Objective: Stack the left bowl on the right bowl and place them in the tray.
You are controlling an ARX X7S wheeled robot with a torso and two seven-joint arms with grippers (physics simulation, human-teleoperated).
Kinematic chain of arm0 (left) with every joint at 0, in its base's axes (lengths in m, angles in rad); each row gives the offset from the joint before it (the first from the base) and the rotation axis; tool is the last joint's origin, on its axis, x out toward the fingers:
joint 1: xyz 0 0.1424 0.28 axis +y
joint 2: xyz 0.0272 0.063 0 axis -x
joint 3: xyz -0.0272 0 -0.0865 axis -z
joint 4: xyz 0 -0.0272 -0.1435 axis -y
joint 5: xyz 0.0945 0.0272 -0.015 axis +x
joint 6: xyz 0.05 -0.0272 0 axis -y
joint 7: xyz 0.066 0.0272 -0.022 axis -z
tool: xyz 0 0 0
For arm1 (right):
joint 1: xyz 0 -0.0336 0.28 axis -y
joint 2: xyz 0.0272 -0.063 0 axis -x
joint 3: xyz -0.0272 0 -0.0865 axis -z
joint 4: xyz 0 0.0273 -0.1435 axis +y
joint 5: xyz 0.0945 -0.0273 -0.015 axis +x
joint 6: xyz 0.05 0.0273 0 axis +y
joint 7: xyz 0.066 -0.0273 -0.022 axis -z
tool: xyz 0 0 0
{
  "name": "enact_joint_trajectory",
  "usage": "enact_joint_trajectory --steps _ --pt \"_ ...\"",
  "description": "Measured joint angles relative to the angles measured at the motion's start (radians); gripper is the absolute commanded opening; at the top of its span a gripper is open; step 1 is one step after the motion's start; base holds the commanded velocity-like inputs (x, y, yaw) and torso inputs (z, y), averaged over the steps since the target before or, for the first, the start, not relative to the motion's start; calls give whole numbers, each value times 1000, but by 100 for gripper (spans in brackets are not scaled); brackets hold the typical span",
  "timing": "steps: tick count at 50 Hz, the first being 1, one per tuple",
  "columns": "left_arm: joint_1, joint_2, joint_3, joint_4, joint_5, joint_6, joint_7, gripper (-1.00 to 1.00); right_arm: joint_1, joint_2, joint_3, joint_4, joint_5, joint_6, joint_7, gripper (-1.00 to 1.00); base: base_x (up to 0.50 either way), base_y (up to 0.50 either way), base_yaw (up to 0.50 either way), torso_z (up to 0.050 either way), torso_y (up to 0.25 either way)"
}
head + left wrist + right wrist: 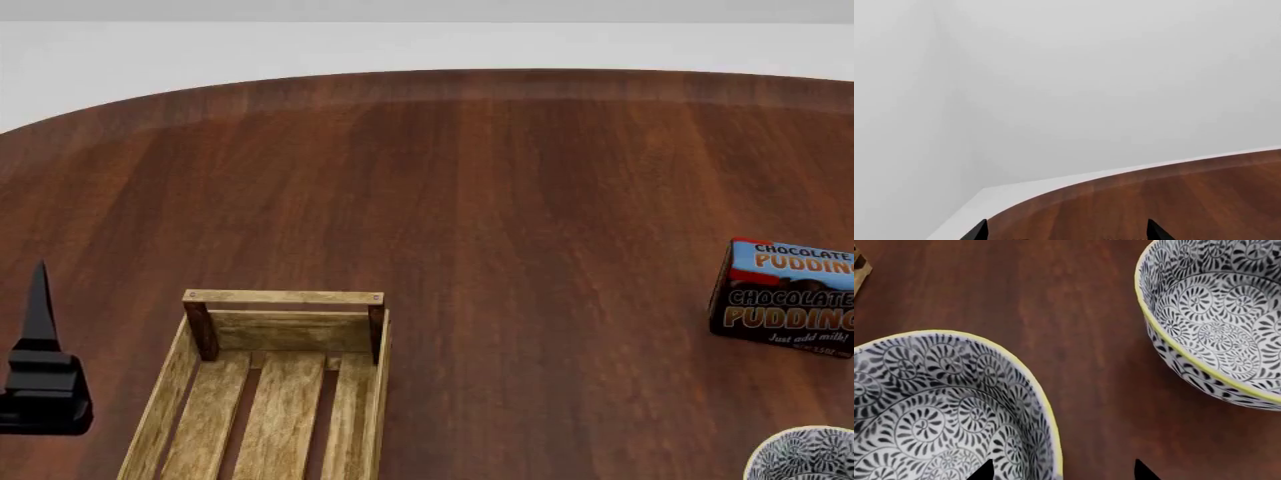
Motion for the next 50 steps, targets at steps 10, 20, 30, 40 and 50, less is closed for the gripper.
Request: enact_joint_trajectory --steps 10,20,30,40,50 --pt "8 -3 -5 3 -4 4 -3 100 6 4 -12 26 9 -11 11 100 0 0 0 0 0" --pt "13 -6 -7 3 -7 8 -6 100 10 9 -24 52 16 -25 22 100 0 0 0 0 0" --pt "14 -8 -6 4 -10 9 -10 100 16 19 -19 54 4 -49 -79 -100 0 0 0 0 0" --pt "14 -10 -8 9 -16 5 -12 100 7 22 -17 13 36 -30 -113 -100 1 1 1 0 0" --pt "14 -12 -10 16 -22 3 -15 100 -6 38 0 -212 39 110 -46 -100 0 0 0 0 0"
